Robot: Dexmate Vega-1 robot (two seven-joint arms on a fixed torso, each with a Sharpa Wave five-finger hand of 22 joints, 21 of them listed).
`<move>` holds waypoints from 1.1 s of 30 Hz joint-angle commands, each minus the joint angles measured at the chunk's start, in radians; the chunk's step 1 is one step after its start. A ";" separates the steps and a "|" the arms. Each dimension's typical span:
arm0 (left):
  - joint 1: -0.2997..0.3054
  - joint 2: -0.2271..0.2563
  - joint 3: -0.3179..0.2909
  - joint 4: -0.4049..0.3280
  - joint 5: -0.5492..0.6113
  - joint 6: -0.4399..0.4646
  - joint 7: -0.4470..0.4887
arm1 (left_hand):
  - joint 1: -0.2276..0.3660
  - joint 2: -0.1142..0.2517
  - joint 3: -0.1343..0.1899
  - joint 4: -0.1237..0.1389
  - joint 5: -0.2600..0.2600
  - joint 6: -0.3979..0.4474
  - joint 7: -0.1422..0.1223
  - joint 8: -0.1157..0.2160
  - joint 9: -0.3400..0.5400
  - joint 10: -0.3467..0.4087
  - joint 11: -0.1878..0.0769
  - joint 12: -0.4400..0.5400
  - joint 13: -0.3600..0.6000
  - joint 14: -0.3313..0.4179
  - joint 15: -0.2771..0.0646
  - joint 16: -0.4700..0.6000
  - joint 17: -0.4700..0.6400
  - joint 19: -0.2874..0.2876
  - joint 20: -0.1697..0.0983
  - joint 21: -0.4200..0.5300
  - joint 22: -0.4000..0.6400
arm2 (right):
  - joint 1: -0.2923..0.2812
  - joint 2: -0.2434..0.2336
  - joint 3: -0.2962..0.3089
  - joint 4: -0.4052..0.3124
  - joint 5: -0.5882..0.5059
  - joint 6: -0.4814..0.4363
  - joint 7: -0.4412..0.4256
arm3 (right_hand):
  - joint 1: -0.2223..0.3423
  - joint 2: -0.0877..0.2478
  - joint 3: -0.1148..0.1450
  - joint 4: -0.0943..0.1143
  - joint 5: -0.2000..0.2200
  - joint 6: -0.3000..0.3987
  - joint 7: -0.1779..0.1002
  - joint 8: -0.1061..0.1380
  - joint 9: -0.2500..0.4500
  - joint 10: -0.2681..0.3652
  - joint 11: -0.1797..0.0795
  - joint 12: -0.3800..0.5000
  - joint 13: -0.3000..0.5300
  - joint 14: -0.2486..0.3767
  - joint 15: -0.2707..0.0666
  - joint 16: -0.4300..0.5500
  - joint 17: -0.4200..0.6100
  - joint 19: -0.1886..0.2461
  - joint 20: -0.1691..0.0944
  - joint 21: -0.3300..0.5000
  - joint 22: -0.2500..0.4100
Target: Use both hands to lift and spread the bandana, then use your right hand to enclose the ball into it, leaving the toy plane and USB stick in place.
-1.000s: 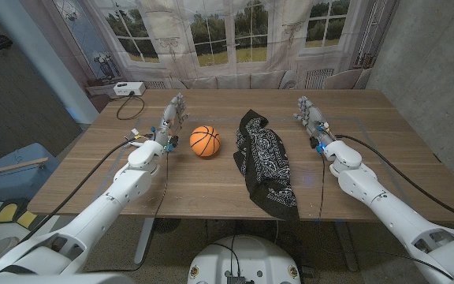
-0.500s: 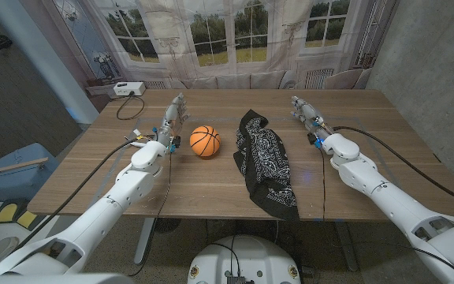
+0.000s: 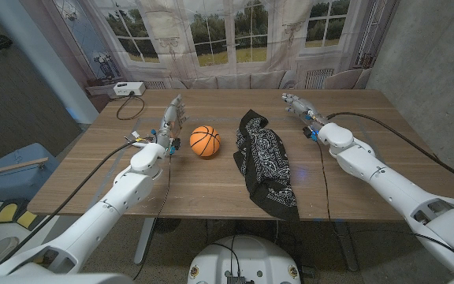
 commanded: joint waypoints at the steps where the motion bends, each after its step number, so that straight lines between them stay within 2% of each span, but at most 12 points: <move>1: 0.022 0.003 -0.008 -0.018 -0.002 -0.006 0.012 | 0.002 0.005 -0.001 -0.003 0.000 -0.018 -0.002 0.005 0.003 0.004 0.006 0.007 0.003 0.008 0.003 0.004 0.005 -0.049 0.008 0.004 0.004 | 0.092 -0.014 -0.084 -0.023 -0.134 -0.092 0.014 | 0.015 0.006 0.008 -0.009 -0.005 0.007 -0.004 0.002 0.004 0.005 -0.005 -0.001 0.005 0.009 0.002 0.004 0.005 0.012 0.000 0.004 0.003; 15: 0.035 0.006 -0.015 -0.019 -0.006 -0.017 0.010 | 0.001 0.002 -0.004 -0.004 -0.001 -0.008 -0.004 0.003 0.003 0.015 0.006 0.006 0.004 0.025 0.006 0.003 0.007 -0.039 0.007 0.005 0.005 | 0.174 0.012 -0.166 -0.010 -0.251 -0.148 0.045 | 0.035 0.029 0.023 -0.012 -0.007 0.003 -0.012 -0.002 0.005 0.004 -0.016 -0.004 0.006 0.014 -0.014 0.006 0.010 0.016 -0.014 0.004 0.004; 33: 0.042 0.004 -0.021 -0.005 -0.015 -0.037 -0.005 | 0.001 0.001 -0.007 -0.004 -0.001 -0.002 -0.004 0.001 0.003 0.021 0.007 0.003 0.005 0.033 0.009 -0.001 0.008 -0.034 0.008 0.004 0.005 | 0.270 0.049 -0.279 0.004 -0.414 -0.240 0.092 | 0.040 0.035 0.028 -0.006 -0.009 0.002 -0.010 -0.004 0.006 0.001 -0.017 -0.008 0.008 0.014 -0.021 0.007 0.017 0.023 -0.019 0.005 0.005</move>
